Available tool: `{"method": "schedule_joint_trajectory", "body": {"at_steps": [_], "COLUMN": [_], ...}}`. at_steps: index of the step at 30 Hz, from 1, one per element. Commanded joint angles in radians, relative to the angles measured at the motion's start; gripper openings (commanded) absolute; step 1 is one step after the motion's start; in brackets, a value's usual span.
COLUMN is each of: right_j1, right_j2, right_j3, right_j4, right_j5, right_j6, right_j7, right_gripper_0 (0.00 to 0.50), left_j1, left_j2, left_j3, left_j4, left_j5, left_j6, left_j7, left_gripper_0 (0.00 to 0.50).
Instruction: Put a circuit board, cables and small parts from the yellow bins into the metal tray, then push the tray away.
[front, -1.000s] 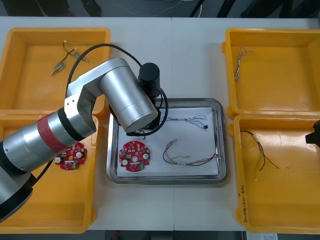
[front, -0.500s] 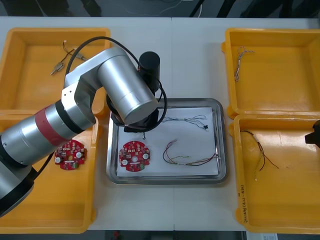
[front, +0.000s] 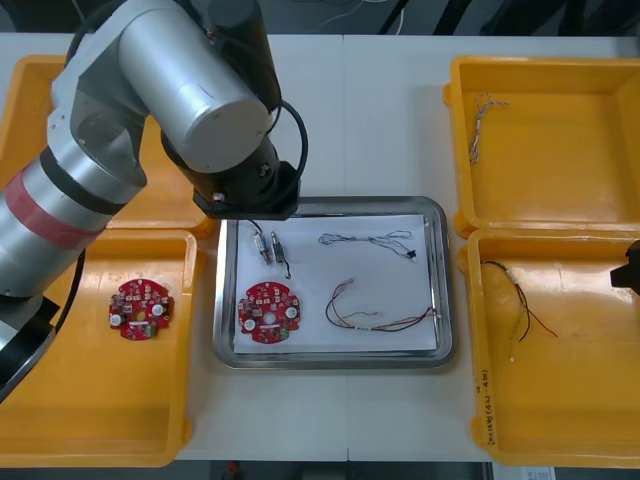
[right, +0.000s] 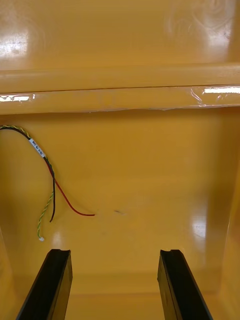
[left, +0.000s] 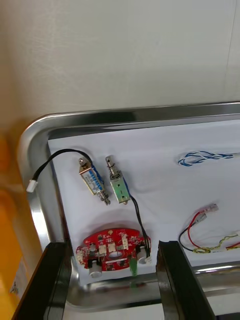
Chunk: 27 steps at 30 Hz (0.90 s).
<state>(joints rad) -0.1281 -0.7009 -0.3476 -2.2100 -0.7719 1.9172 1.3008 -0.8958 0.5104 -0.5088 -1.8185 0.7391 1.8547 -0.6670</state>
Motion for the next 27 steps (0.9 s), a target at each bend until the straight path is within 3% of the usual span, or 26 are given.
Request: {"method": "schedule_joint_trajectory", "body": {"at_steps": [1,9,15,27], "right_j1": [0.004,0.004,-0.015,-0.145], "right_j2": [-0.028,-0.032,-0.075,-0.089], "right_j3": [-0.03,-0.008,0.073,0.202], "right_j4": [-0.031,-0.068,-0.135,-0.155], "right_j5": [0.002,-0.023,-0.049,-0.245], "right_j6": [0.003,0.003,0.003,0.003], "right_j7": [-0.038,-0.046,-0.046,-0.049], "right_gripper_0": [0.5,0.5,0.5,0.5], "left_j1": [-0.048,-0.046,-0.017,0.161], "left_j2": [0.089,0.207,0.289,0.421], "left_j3": [0.082,0.205,0.286,0.455], "left_j4": [-0.065,-0.078,-0.078,-0.097], "left_j5": [0.057,0.172,0.197,0.207], "left_j6": [0.052,0.065,0.065,0.065], "left_j7": [-0.013,-0.077,-0.158,-0.292], "left_gripper_0": [0.5,0.5,0.5,0.5]}}
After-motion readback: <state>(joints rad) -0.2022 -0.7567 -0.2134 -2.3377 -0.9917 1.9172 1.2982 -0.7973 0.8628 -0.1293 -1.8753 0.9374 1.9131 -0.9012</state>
